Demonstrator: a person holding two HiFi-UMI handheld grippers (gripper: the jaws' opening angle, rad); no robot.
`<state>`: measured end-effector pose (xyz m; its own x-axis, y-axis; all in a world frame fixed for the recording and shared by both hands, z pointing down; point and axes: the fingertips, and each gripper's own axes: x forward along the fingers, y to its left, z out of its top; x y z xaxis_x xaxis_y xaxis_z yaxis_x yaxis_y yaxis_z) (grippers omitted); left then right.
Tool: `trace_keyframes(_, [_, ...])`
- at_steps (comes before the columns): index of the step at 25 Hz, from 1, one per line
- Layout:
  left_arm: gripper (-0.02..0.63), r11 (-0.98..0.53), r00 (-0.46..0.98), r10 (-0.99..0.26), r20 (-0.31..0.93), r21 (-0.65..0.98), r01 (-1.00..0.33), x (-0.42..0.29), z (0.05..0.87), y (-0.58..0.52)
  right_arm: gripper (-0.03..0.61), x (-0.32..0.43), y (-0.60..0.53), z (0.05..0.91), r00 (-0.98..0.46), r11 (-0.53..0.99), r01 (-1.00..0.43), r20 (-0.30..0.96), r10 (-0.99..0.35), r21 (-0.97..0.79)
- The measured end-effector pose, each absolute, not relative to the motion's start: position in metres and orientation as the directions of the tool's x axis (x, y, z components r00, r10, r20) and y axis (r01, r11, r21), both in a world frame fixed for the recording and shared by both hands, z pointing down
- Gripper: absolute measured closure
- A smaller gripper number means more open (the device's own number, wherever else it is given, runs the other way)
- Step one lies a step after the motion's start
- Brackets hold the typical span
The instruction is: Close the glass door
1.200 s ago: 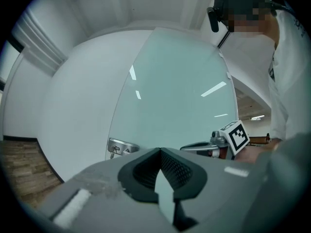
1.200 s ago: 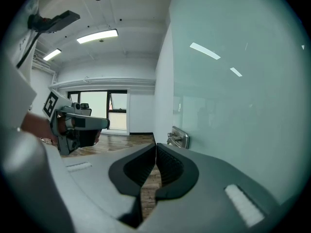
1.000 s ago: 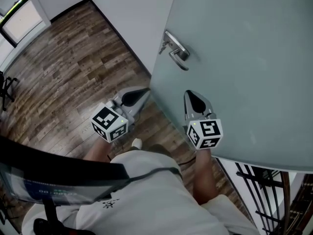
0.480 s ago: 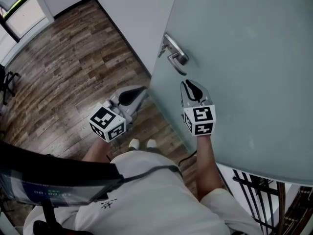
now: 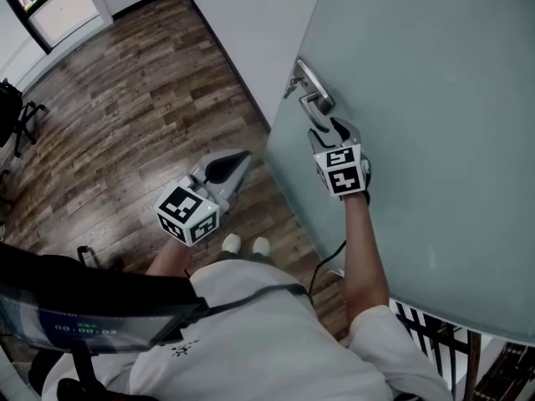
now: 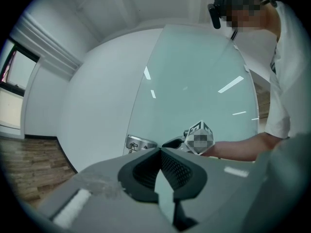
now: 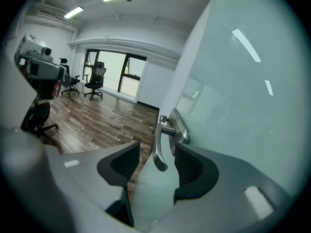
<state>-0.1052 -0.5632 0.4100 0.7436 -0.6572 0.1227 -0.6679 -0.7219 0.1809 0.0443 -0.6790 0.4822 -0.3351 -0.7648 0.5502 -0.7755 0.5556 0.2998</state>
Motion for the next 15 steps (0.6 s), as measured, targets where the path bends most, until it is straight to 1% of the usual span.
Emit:
trace_keyframes(5, [0.611,-0.712,0.732,-0.670,0.122,0.174,-0.681,-0.114,0.408,-0.557,0.357,0.034,-0.696,0.518,-0.334,0.622,-0.730,0.647,-0.686,0.283])
trace_keyframes(8, [0.611,-0.708,0.728,-0.675,0.120,0.173,-0.685,-0.121,0.404,-0.554,0.366,0.032,-0.706,0.528,-0.290,0.625,-0.704,0.666,-0.687,0.338])
trace_keyframes(9, [0.611,-0.704,0.725,-0.679,0.119,0.174,-0.688,-0.126,0.403,-0.553,0.438,0.034,-0.709,0.526,-0.270,0.609,-0.709,0.661,-0.700,0.356])
trace_keyframes(10, [0.610,-0.700,0.721,-0.683,0.120,0.174,-0.692,-0.130,0.403,-0.553,0.482,0.036,-0.711,0.525,-0.257,0.596,-0.716,0.658,-0.708,0.362])
trace_keyframes(15, [0.610,-0.691,0.712,-0.691,0.124,0.174,-0.702,-0.142,0.410,-0.545,0.493,0.036,-0.710,0.528,-0.273,0.612,-0.712,0.668,-0.692,0.343])
